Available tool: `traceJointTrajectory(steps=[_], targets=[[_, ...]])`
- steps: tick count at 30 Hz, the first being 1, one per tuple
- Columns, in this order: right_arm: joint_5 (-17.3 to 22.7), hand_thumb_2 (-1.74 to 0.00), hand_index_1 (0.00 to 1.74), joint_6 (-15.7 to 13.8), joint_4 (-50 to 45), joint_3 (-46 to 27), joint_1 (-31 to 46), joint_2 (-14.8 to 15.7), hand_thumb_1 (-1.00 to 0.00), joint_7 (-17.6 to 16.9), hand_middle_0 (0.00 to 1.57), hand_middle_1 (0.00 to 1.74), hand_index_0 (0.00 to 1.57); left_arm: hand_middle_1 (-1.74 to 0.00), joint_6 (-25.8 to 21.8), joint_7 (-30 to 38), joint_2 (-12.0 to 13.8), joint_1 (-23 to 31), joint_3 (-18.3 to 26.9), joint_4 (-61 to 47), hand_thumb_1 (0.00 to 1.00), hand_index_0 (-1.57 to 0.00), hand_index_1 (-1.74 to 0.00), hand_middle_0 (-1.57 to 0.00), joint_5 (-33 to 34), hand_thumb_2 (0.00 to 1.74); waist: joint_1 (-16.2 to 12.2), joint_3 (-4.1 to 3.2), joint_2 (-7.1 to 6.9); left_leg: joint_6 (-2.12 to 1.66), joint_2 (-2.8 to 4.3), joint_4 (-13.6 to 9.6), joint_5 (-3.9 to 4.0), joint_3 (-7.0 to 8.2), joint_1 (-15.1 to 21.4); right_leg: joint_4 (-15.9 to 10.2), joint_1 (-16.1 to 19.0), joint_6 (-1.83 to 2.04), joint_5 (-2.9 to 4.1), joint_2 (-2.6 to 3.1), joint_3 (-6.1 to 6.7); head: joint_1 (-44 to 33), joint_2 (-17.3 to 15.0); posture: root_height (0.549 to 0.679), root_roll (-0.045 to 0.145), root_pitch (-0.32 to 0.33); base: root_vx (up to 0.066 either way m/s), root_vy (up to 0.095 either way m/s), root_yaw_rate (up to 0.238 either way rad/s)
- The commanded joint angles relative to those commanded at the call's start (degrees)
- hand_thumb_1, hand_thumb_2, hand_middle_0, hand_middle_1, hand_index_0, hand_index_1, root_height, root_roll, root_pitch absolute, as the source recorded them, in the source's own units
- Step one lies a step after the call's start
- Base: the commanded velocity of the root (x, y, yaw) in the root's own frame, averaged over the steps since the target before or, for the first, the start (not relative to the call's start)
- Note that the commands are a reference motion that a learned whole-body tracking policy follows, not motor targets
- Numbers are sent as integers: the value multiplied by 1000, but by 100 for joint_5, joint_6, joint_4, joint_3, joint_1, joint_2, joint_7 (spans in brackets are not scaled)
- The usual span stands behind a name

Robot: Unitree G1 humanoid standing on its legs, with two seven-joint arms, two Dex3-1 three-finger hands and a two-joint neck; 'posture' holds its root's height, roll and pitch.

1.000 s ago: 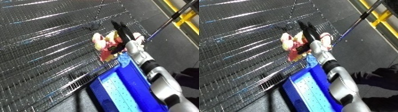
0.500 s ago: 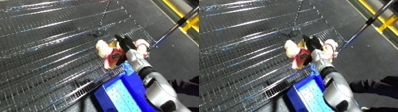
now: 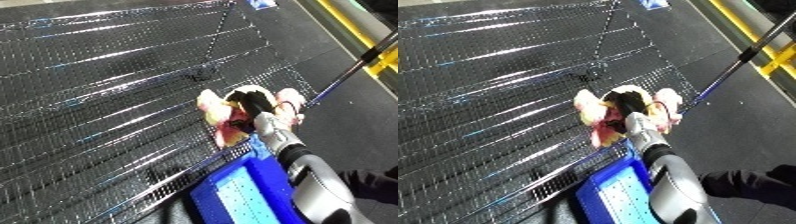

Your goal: Pick up the object and place it into the box

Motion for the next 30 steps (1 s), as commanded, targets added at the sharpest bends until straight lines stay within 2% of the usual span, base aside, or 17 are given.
traceJointTrajectory(steps=[5, 11, 19, 24, 30], targets=[[-25, -1740, 1740, 3, -48, 64, -9, -21, -1000, 41, 1570, 1740, 1570, -1740, -14, -25, 43, -3, 0, 4, 1000, -1570, -1740, -1570, -73, 1740, 7, 0, -20, -8, -3, 18, 13, -12, -5, 30, -7, -6, 15, -6, -2, 72, -19, 611, 77, -104, -24, -13, 7], [-127, -1740, 1740, 8, -36, 156, -27, -31, -1000, 92, 1570, 1740, 1570, -1740, 13, -74, 100, -9, -15, 34, 1000, -1570, -1740, -1570, -104, 1740, 19, 0, -31, -3, -18, 100, 21, -61, -58, 132, -58, -10, 45, 0, 6, 118, -84, 609, 76, -113, -26, -14, 20], [-44, -1740, 1740, -28, -116, 34, 143, 67, -1000, 3, 1570, 1740, 1570, -1740, 52, -114, 97, -61, -10, 65, 1000, -1570, -1740, -1570, -90, 1740, 21, 0, -81, 20, -9, 157, 17, -91, -33, 159, 19, -6, 73, 10, -4, 102, -134, 608, 74, -130, -20, -10, 15], [144, -1740, 1740, -135, -473, -259, 416, 88, -1000, -235, 1570, 1740, 1570, -1740, 50, -74, 61, -116, 22, 127, 1000, -1570, -1740, -1570, -79, 1740, -16, 0, -152, 31, 16, 120, 9, -94, 76, 72, 177, 6, 89, 19, -41, 38, 66, 610, 69, -142, -31, -4, 24], [407, -1740, 1740, -316, -1417, -960, 1025, 83, -1000, -682, 1570, 1740, 1570, -1740, 60, -27, 10, -179, 56, 205, 1000, -1570, -1740, -1570, 21, 1740, -108, 0, -250, 40, 53, 115, -31, -81, 217, -23, 379, 21, 78, 27, -78, -17, 232, 612, 63, -158, -26, 6, -13]])
